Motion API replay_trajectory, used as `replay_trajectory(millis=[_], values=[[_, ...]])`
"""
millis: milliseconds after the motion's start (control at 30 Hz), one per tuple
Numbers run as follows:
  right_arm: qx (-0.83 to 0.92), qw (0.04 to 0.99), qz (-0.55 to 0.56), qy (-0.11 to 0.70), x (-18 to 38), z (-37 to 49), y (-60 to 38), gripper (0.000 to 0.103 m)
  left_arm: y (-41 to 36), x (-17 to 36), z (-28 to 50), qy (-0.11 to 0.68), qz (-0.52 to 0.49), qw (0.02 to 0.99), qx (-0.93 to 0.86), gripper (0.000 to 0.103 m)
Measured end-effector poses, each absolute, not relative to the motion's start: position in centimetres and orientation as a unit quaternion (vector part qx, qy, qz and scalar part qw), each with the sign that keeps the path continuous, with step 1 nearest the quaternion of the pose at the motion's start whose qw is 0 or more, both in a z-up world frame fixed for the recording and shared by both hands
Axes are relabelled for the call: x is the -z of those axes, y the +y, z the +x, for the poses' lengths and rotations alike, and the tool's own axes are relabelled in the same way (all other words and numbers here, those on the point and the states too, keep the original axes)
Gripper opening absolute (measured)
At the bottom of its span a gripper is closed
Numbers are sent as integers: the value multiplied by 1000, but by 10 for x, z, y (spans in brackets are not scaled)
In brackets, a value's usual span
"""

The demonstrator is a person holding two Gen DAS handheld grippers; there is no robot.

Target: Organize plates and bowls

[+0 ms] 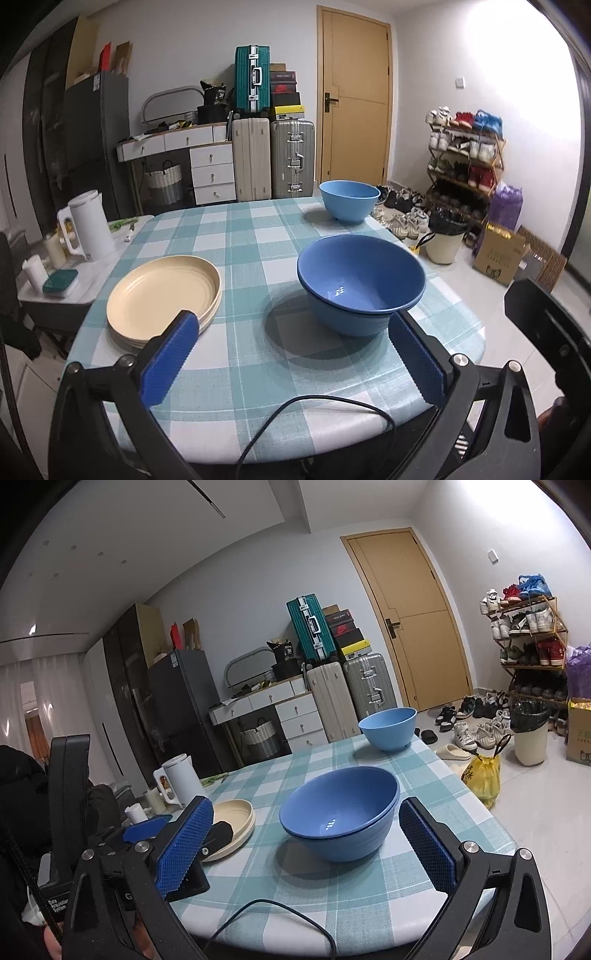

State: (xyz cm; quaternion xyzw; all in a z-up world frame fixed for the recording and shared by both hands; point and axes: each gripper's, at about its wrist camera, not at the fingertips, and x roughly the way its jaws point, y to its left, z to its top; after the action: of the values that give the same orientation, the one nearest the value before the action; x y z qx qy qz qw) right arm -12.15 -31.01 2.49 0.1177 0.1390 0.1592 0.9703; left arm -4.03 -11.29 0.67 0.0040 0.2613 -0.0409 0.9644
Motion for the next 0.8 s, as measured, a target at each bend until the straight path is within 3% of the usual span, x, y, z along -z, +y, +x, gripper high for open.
replay_trajectory(millis=[267,533,800], values=[[-140,976,104,131,-40,-114,-318,102,-101,-14,-19,287,4,956,53,103],[-103,987,70,104,-88,-72,-338,103,-66,-40,64,371,-50,925,63,103],[-105,972,91,191,-115,40,-358,103,-84,-59,151,438,-35,892,107,103]])
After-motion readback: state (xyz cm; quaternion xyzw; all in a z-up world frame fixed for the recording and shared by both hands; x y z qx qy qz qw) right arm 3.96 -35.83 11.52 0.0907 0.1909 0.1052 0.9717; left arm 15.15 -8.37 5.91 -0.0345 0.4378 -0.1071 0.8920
